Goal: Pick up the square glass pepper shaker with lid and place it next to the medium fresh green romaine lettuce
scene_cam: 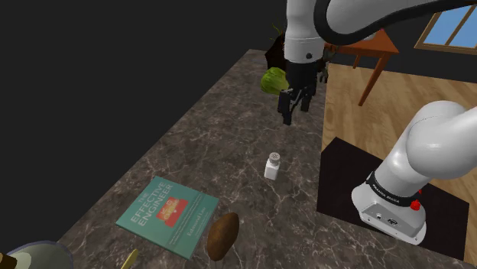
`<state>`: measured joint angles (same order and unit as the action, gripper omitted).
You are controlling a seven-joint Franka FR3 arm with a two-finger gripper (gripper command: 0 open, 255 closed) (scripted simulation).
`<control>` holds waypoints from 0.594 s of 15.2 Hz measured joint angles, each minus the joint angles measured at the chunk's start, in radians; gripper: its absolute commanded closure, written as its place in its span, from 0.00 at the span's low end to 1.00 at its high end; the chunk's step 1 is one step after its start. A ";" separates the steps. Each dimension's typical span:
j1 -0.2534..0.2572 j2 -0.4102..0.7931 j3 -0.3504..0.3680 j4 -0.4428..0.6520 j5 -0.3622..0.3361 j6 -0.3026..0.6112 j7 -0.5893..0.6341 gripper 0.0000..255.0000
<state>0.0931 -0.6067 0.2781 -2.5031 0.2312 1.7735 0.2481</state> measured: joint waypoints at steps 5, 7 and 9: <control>0.011 0.154 0.107 0.015 0.010 0.127 0.103 0.00; 0.014 0.217 0.147 0.018 0.005 0.181 0.147 0.00; 0.011 0.308 0.192 0.043 -0.014 0.238 0.201 0.00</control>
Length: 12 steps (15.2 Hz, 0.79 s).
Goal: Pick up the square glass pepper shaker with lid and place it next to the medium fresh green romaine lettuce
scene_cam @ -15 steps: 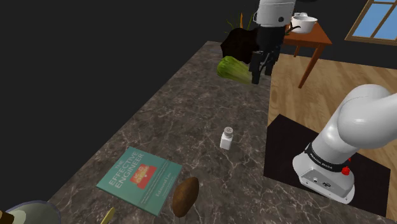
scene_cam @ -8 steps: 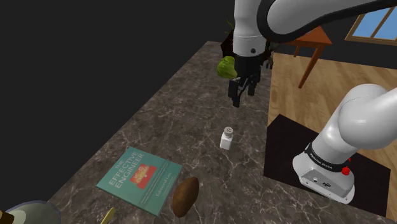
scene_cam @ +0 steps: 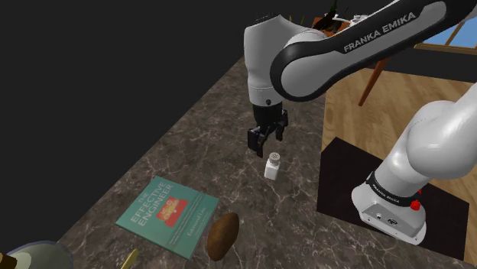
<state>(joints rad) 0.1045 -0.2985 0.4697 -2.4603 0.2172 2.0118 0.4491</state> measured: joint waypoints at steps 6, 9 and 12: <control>0.005 0.079 0.041 -0.027 -0.014 0.098 0.050 0.00; 0.006 0.099 0.048 -0.053 -0.017 0.143 0.054 0.00; 0.007 0.103 0.050 -0.057 -0.017 0.152 0.057 0.00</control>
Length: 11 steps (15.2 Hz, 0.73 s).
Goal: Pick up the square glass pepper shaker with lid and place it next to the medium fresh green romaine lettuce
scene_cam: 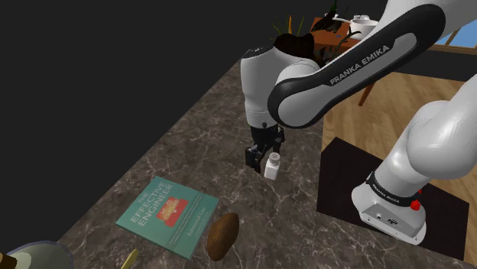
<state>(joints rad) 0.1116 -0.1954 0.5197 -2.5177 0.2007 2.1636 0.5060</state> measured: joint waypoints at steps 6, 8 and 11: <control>0.000 0.000 0.000 0.000 0.000 0.001 0.000 1.00; 0.000 0.000 0.000 0.000 0.000 0.001 0.000 1.00; 0.000 0.000 0.000 0.000 0.000 0.001 0.000 1.00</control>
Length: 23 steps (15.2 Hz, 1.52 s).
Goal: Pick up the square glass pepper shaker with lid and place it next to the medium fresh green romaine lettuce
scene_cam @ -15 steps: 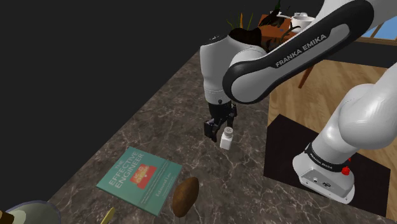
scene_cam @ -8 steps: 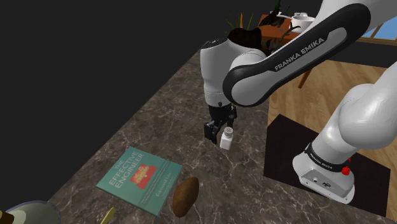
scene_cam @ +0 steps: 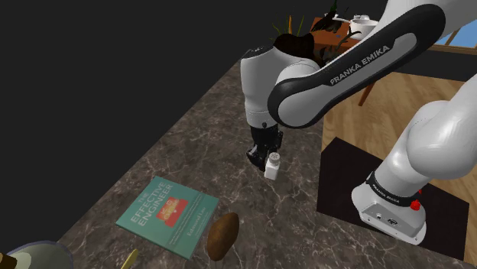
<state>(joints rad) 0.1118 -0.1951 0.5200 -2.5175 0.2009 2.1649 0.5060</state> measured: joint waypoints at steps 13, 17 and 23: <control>0.005 -0.083 -0.023 0.059 0.018 -0.139 -0.016 1.00; 0.006 -0.115 -0.033 0.088 0.022 -0.199 -0.020 1.00; 0.007 -0.150 -0.048 0.145 0.023 -0.290 -0.022 1.00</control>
<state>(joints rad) 0.1185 -0.3455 0.4720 -2.3722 0.2238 1.8753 0.4843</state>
